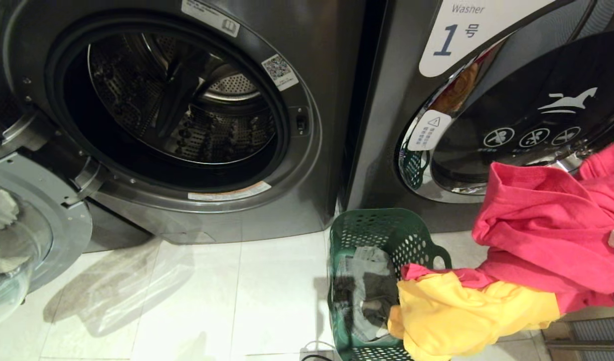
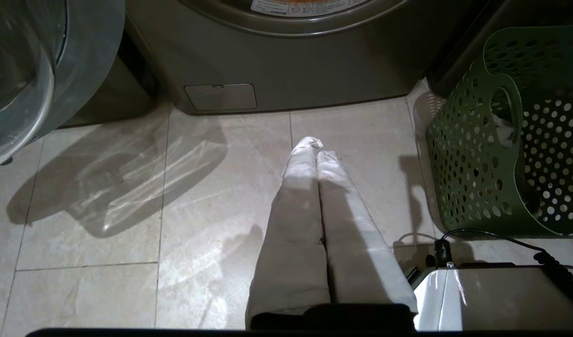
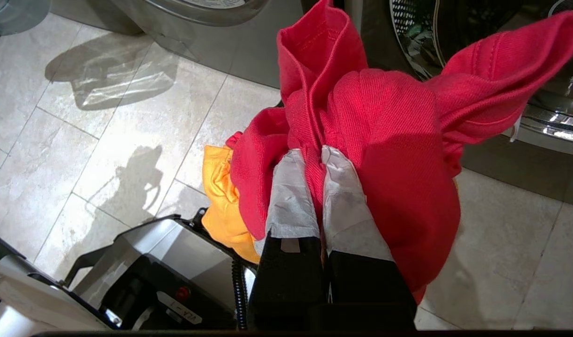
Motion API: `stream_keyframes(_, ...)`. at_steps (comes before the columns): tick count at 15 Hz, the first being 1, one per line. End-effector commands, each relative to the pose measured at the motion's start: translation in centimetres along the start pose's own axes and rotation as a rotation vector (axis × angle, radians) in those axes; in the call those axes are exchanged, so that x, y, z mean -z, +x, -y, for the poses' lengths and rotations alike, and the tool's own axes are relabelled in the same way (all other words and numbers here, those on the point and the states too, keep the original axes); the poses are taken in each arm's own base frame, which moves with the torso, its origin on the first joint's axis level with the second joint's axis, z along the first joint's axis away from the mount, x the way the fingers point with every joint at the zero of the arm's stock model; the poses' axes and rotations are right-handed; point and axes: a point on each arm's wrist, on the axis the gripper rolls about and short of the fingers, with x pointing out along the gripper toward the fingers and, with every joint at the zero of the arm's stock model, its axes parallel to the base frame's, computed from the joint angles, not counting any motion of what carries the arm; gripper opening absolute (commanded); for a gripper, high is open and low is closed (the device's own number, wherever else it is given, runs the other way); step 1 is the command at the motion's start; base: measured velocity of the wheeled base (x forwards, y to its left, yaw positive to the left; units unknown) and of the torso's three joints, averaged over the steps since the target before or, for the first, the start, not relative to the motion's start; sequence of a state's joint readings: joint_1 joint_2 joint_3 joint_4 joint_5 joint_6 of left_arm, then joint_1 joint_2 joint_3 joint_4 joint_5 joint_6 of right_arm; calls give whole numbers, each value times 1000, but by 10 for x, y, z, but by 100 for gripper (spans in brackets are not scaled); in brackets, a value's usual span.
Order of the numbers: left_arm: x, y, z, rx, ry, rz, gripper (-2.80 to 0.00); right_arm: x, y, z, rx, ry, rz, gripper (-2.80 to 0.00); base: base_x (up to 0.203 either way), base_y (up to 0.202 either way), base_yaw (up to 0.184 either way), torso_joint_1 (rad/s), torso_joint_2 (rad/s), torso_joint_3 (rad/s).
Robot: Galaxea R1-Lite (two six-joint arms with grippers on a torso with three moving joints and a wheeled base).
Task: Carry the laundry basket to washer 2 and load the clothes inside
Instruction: Place the clothes into the washing machine
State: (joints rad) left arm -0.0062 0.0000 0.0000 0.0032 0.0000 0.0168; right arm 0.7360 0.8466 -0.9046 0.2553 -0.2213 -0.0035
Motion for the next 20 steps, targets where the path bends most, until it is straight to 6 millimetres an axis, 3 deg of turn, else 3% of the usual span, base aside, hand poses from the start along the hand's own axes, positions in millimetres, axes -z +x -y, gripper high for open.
stream_keyframes(1,0,0,0,-1,0,0,-280,4,4,-1,1,-6,-21,-280,0,0,0,2,3,198)
stream_keyframes(15,0,0,0,0,0,-1,-280,14,7,-2,0,-16,-58,-280,0,0,0,3,2,199)
stream_keyframes(20,0,0,0,0,0,-1,-280,17,7,-2,-1,-19,-65,-280,0,0,0,0,-1,44)
